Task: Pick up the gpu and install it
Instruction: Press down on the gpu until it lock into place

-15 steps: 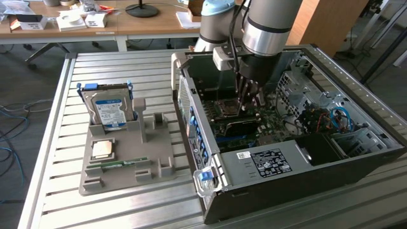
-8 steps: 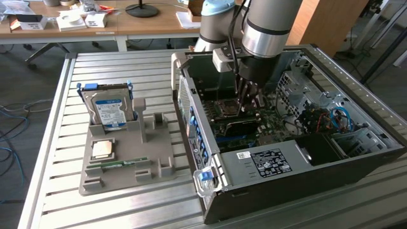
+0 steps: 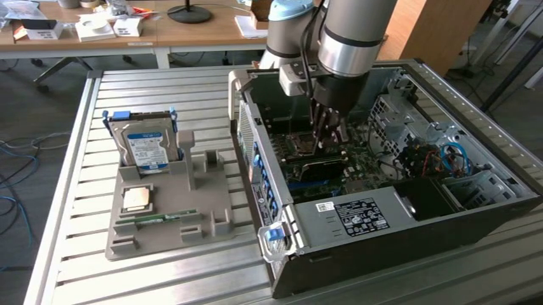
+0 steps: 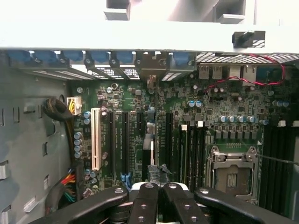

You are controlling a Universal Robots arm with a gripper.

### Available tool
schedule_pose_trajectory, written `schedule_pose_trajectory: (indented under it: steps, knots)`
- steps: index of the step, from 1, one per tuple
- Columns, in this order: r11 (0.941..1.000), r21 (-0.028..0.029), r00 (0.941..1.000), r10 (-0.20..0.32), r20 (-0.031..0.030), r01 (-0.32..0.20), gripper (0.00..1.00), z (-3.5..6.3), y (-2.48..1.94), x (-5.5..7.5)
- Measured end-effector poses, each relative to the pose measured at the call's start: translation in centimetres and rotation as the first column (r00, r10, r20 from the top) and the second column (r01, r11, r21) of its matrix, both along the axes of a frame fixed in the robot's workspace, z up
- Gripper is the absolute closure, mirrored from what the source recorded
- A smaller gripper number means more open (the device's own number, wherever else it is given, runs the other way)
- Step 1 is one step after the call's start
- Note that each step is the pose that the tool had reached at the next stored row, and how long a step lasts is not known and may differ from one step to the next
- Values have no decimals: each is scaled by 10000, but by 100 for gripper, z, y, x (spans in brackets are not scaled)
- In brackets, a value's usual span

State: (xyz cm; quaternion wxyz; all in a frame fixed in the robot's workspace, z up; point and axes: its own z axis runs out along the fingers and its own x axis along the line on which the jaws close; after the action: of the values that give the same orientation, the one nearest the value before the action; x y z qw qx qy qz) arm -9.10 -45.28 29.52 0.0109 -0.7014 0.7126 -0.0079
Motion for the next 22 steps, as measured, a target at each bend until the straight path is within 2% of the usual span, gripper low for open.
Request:
schedule_pose_trajectory:
  steps: [9,22]
  knots:
    - [10000,1,10000,0,0,0,89,-93,3,-2]
    - [10000,6,10000,1,1,-1,89,-113,9,-24]
